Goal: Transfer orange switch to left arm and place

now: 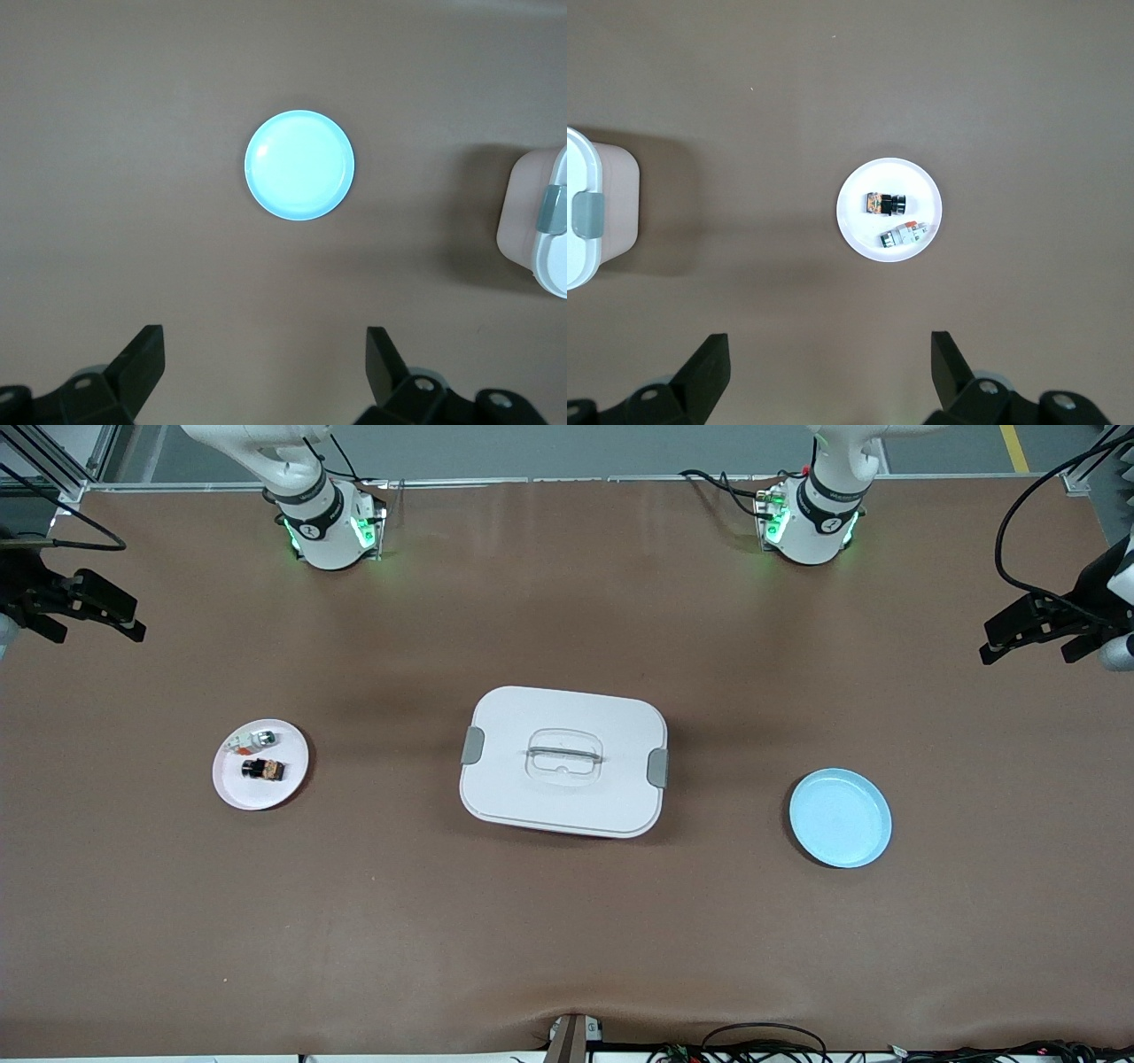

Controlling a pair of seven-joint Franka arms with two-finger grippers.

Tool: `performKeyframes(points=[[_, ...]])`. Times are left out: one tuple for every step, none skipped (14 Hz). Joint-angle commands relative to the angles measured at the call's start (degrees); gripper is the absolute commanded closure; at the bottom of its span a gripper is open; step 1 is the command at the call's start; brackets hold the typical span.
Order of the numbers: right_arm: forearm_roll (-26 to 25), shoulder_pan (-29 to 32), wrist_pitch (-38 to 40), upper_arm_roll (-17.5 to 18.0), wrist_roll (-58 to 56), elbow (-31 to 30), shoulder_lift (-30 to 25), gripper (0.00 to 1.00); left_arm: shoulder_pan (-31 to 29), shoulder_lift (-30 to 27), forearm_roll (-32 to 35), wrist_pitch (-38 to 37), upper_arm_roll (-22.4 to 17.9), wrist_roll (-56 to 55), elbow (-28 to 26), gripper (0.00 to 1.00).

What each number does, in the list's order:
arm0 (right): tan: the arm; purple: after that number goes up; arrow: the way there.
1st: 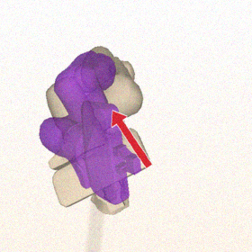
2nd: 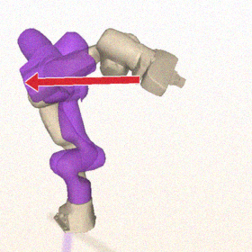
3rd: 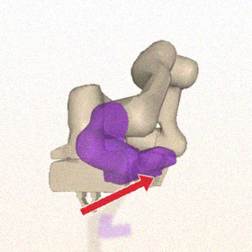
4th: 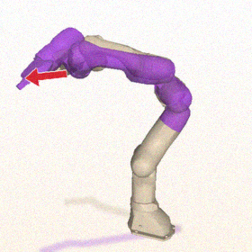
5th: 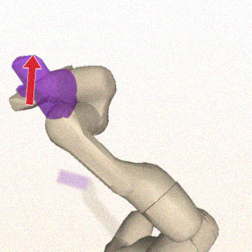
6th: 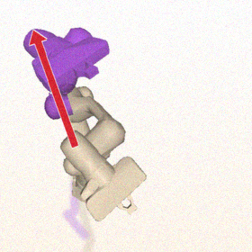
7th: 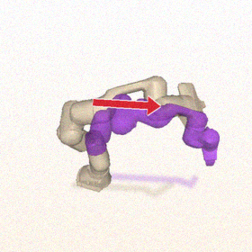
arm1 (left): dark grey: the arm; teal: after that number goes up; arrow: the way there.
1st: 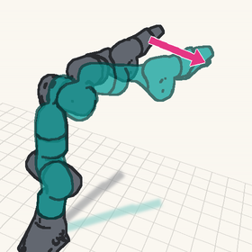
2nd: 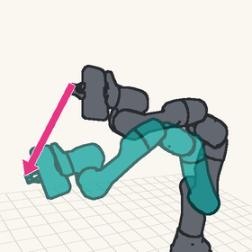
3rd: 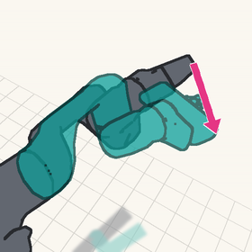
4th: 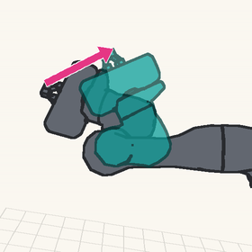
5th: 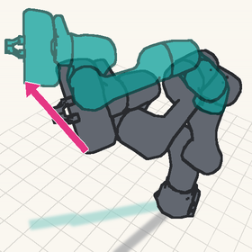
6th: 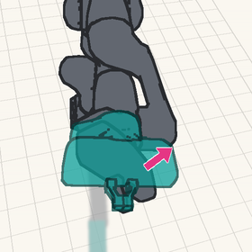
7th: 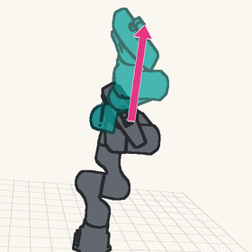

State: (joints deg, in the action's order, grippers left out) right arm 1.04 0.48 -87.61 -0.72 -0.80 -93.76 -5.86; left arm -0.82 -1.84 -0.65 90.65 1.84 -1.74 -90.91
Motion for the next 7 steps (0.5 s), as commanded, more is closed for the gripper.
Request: performKeyframes(points=[[-0.78, 0.05, -0.46, 0.02, -0.43, -1.17, -1.43, 0.00, -0.06, 0.35, 0.30, -1.26, 0.18, -0.54, 1.00, 0.00], [-0.78, 0.05, -0.46, -0.07, -0.34, -1.17, -1.43, 0.00, 0.03, 0.44, 0.30, -1.35, 0.18, -0.54, 1.17, 0.00], [-0.78, 0.05, -0.46, -0.07, -0.34, -1.17, -1.43, 0.00, 0.03, 0.44, 0.39, -1.35, 0.18, -0.54, 1.26, 0.00], [-0.78, 0.05, -0.46, -0.07, -0.34, -1.17, -1.34, 0.00, -0.06, 0.52, 0.30, -1.26, 0.18, -0.54, 1.26, 0.00], [-0.78, 0.05, -0.46, -0.07, -0.34, -1.17, -1.43, 0.00, -0.06, 0.53, 0.30, -1.26, 0.18, -0.46, 1.26, 0.00], [-0.69, 0.14, -0.54, -0.07, -0.34, -1.17, -1.43, 0.00, -0.06, 0.53, 0.39, -1.26, 0.18, -0.45, 1.35, 0.00], [-0.69, 0.05, -0.55, -0.16, -0.34, -1.08, -1.43, 0.00, -0.06, 0.53, 0.39, -1.26, 0.18, -0.45, 1.35, 0.00]])
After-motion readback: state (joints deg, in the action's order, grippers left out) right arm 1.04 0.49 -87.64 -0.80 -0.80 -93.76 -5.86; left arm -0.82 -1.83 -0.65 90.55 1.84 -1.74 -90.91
